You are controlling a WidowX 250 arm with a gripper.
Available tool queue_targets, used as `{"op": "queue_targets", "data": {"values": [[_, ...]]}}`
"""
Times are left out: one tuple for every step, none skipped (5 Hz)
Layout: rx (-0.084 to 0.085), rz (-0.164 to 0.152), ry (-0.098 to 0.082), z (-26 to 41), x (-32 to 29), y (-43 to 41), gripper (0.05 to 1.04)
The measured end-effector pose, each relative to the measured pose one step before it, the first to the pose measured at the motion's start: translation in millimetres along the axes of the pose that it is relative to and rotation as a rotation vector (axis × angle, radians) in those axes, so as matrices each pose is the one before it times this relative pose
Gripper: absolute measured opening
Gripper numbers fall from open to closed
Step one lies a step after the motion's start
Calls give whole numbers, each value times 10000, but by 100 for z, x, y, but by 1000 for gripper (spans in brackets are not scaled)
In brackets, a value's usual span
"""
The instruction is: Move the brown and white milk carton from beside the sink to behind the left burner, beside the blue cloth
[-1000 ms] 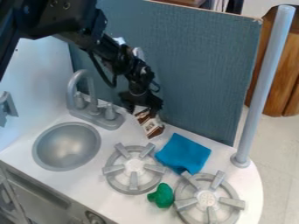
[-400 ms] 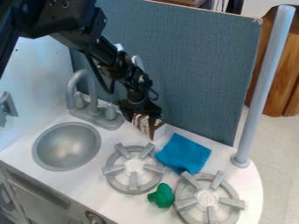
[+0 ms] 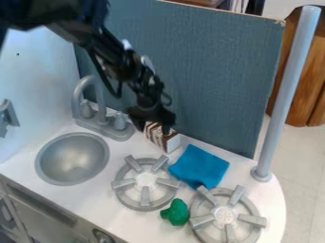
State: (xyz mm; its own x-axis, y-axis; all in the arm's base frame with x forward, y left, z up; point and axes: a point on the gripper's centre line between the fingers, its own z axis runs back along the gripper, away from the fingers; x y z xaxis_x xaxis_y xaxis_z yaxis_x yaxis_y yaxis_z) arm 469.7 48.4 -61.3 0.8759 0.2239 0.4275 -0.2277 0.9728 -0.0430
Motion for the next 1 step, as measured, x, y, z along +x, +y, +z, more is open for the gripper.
{"op": "queue_targets", "data": {"values": [[-851, 672, 241, 5894, -388, 1893, 1001]]}}
